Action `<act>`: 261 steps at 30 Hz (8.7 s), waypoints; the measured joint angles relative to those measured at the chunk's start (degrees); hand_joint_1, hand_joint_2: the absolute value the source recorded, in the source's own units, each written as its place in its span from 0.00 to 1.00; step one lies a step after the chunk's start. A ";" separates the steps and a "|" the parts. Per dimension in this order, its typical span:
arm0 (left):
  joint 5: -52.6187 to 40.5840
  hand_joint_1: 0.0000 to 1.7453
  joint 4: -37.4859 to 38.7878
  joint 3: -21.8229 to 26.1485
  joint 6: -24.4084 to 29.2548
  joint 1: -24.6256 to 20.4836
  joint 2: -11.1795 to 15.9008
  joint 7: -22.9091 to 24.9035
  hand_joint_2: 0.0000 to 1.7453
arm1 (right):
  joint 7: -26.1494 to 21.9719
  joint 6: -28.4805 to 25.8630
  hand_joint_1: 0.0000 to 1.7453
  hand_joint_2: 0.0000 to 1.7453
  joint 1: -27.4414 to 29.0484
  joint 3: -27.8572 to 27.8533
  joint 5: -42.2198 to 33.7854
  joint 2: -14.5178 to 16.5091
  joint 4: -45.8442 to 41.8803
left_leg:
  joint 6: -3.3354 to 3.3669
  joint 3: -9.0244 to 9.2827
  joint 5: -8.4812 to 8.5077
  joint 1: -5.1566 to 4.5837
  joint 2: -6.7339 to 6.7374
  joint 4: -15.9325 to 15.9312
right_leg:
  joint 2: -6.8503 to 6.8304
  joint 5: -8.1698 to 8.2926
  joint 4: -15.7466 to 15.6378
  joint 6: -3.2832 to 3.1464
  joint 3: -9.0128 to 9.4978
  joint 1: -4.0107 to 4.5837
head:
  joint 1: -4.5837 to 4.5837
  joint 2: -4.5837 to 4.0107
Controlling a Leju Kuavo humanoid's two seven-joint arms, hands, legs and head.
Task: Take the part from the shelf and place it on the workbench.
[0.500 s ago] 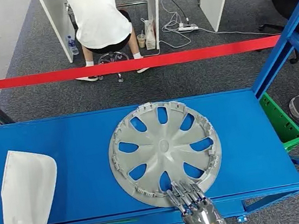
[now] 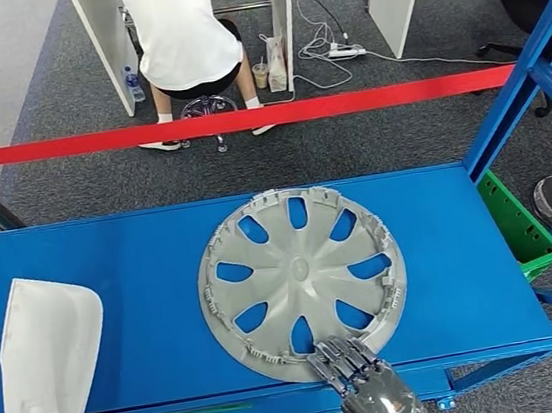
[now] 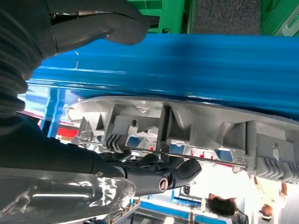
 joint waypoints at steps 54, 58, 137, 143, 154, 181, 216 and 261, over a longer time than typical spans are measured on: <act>-4.44 0.00 0.00 1.49 0.25 0.06 0.44 -0.55 0.00 | -13.23 10.62 0.00 1.00 1.54 -9.61 -8.53 4.67 -5.21 | -0.01 0.00 0.01 0.01 -0.01 0.00 | -0.04 -0.01 0.03 0.00 0.04 0.00 | 0.01 0.00; -4.94 0.00 0.00 1.50 0.11 0.06 0.46 -0.55 0.00 | -13.77 11.42 0.00 1.00 1.34 -10.19 -8.74 5.65 -4.56 | -0.01 0.00 0.01 0.01 -0.01 0.00 | -0.04 -0.01 0.03 0.00 0.04 0.00 | 0.01 0.00; -9.37 0.00 -1.47 10.19 2.26 -0.36 -2.95 -3.60 1.00 | -42.56 -17.05 1.00 1.00 13.72 -34.23 -5.45 27.80 -27.44 | -0.04 0.10 -0.01 0.01 0.00 0.00 | 0.02 -0.06 0.05 -0.01 0.08 0.01 | -0.02 0.00; -9.46 0.00 -1.63 10.43 2.51 -0.47 -2.93 -3.61 1.00 | -46.56 -17.06 1.00 1.00 15.61 -36.95 -7.36 31.12 -28.34 | -0.04 0.09 -0.02 0.00 0.00 0.00 | 0.02 -0.06 0.05 -0.01 0.09 0.00 | -0.01 0.00; -10.15 0.00 -1.91 10.52 2.82 -0.99 -2.85 -4.79 1.00 | -52.82 -17.64 1.00 1.00 18.00 -40.68 -16.50 35.57 -28.30 | 0.02 0.08 -0.06 -0.15 -0.02 0.01 | -0.02 -0.02 0.01 0.04 0.11 -0.11 | -0.01 0.00; -9.58 0.00 -2.26 7.00 5.24 -1.41 -1.98 -4.81 1.00 | -50.40 -18.09 1.00 1.00 19.50 -37.69 -24.37 33.62 -27.94 | -1.59 -3.51 -2.12 -0.23 0.34 4.28 | -0.45 -2.20 -0.71 -1.77 3.77 -0.51 | -0.02 0.00; -11.33 0.00 0.04 5.49 6.15 -2.06 -0.78 -4.59 1.00 | -49.02 -18.13 1.00 1.00 24.51 -39.43 -24.03 32.79 -30.68 | -1.15 -2.71 -7.96 -0.51 0.67 13.40 | 0.88 -0.24 -2.91 -1.92 3.36 0.65 | 0.07 0.00; -14.59 0.00 1.27 2.61 6.09 -3.27 0.09 -2.75 1.00 | -50.88 -18.35 1.00 1.00 31.65 -44.34 -23.64 36.32 -34.92 | 2.19 3.32 0.66 -0.56 2.55 -4.40 | -0.04 -6.99 14.31 1.64 -6.21 0.19 | 0.86 0.00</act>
